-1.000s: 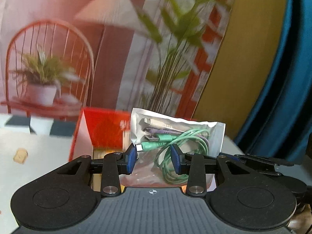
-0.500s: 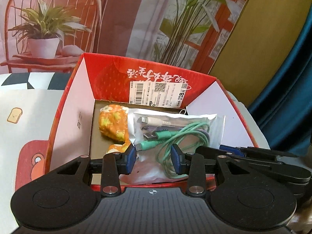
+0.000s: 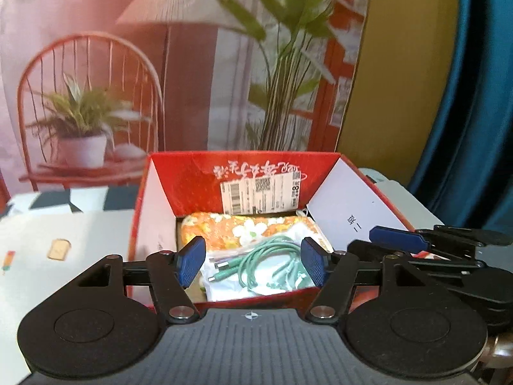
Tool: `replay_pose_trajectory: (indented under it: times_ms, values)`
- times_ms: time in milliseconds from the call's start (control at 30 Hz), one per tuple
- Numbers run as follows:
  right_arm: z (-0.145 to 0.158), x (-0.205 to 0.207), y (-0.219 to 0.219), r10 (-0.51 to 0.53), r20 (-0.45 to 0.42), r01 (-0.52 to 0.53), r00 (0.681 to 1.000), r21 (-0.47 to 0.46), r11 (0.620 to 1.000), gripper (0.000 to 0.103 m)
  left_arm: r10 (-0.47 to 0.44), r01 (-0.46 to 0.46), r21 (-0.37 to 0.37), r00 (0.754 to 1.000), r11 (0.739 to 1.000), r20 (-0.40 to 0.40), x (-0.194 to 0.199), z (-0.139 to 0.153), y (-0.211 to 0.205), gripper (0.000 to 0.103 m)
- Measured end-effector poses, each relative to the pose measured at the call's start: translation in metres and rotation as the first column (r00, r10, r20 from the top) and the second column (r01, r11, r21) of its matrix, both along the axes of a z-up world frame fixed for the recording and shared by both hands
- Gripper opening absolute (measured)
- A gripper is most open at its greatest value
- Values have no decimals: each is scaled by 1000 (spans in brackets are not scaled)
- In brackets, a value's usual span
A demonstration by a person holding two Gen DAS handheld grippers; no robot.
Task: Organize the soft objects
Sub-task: 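Move both tools back down to the pile beside the box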
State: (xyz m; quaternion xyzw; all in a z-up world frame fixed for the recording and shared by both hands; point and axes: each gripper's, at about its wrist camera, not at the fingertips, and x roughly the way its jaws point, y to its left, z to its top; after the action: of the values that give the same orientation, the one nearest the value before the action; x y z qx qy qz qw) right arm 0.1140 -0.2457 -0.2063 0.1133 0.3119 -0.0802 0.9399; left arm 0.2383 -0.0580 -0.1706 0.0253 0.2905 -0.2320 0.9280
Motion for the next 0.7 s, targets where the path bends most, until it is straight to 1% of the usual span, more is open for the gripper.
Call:
replay_pose_trajectory:
  times_ms: [100,200,300,367,533,700]
  values:
    - [3,-20,13,18,50,-18,999,-14,1000,32,9,-9,-15,1000,1000,28,-16,3,10,68]
    - [4,-39,23,26,81,-24,996,-21,999,32,24,-22,-44,999,999,33,-36,2,24,68]
    - [2,-59,31,25,102,-23,994,-26,999,32,44,-41,-83,998,996,34,-54,-4,38,68]
    - [-1,-71,34,16,109,-13,994,-26,1000,32,75,-72,-107,997,992,23,-68,-12,46,68]
    - [-16,-93,41,8,79,-6,997,-23,1000,32,150,-152,-148,988,977,-24,-89,-39,62,68]
    - [-32,-108,48,6,34,-6,999,-3,1000,32,186,-189,-112,982,975,-42,-99,-61,70,68]
